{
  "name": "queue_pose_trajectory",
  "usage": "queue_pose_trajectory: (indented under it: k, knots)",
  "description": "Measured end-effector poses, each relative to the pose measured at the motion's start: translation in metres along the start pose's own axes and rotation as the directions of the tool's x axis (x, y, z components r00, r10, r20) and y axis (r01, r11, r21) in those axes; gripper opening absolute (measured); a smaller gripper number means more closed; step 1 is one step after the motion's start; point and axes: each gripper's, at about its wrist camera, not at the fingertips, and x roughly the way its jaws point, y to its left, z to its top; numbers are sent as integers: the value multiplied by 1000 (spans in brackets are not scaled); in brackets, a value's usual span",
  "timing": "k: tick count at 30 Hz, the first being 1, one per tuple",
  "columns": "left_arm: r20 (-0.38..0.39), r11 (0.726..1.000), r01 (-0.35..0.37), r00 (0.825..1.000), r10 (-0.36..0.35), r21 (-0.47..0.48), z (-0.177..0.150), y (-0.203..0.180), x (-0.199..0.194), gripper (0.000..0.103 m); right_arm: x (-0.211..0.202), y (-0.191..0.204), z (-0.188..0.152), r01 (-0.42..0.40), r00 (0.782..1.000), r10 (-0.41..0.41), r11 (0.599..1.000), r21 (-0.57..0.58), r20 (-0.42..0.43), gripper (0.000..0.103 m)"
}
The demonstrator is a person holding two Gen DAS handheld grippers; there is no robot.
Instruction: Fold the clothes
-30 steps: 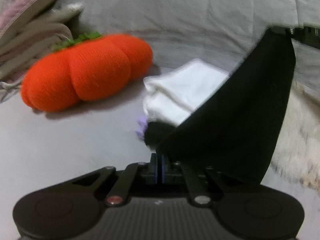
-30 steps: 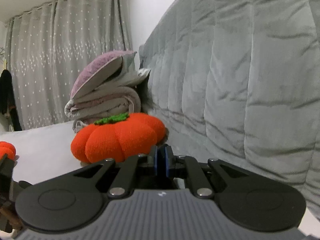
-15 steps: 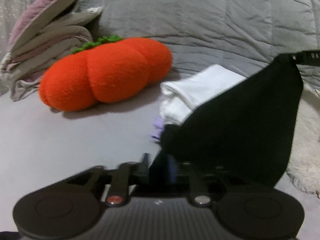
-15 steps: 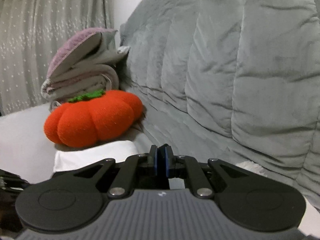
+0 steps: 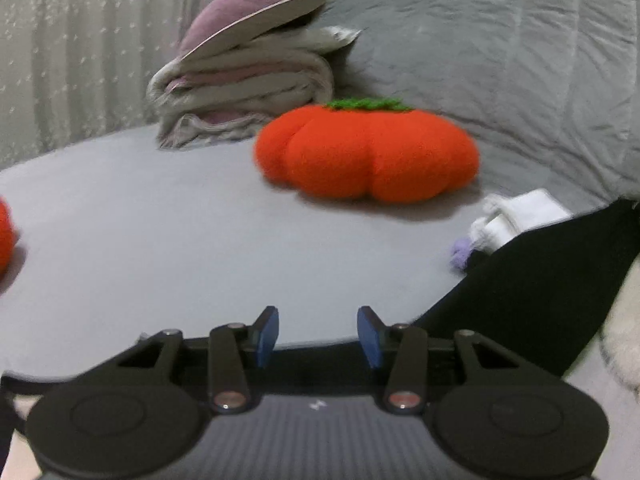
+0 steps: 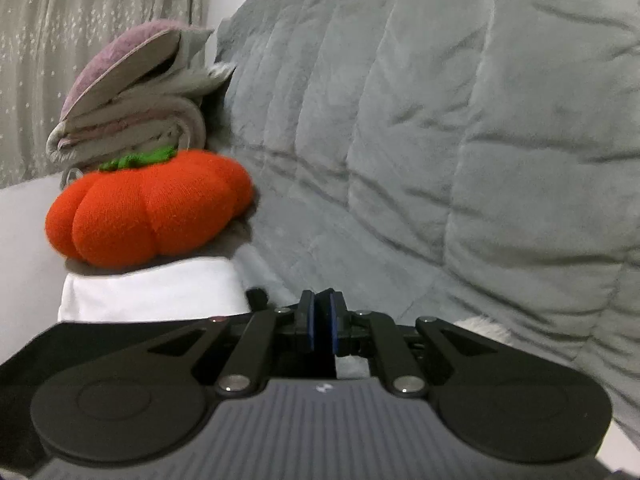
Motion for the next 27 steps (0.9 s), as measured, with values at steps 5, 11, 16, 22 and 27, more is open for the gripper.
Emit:
queue_pose_trajectory:
  k: [5, 11, 16, 22, 27]
  knots:
    - [-92, 993, -11, 995, 22, 113, -9, 3, 35, 44, -15, -9, 13, 8, 999, -9, 999, 32, 42, 9]
    - [-107, 978, -68, 990, 90, 199, -10, -17, 58, 50, 6, 3, -3, 47, 997, -50, 997, -55, -56, 9]
    - [-69, 984, -97, 992, 108, 148, -16, -15, 58, 52, 7, 1, 0, 48, 997, -50, 998, -42, -62, 10]
    - [-21, 986, -141, 989, 143, 85, -5, -16, 21, 51, 4, 10, -1, 100, 991, -109, 988, -115, -73, 68]
    - [-28, 983, -185, 982, 184, -20, -8, 3, -34, 53, -17, 5, 10, 251, 968, -251, 962, -105, 9, 81]
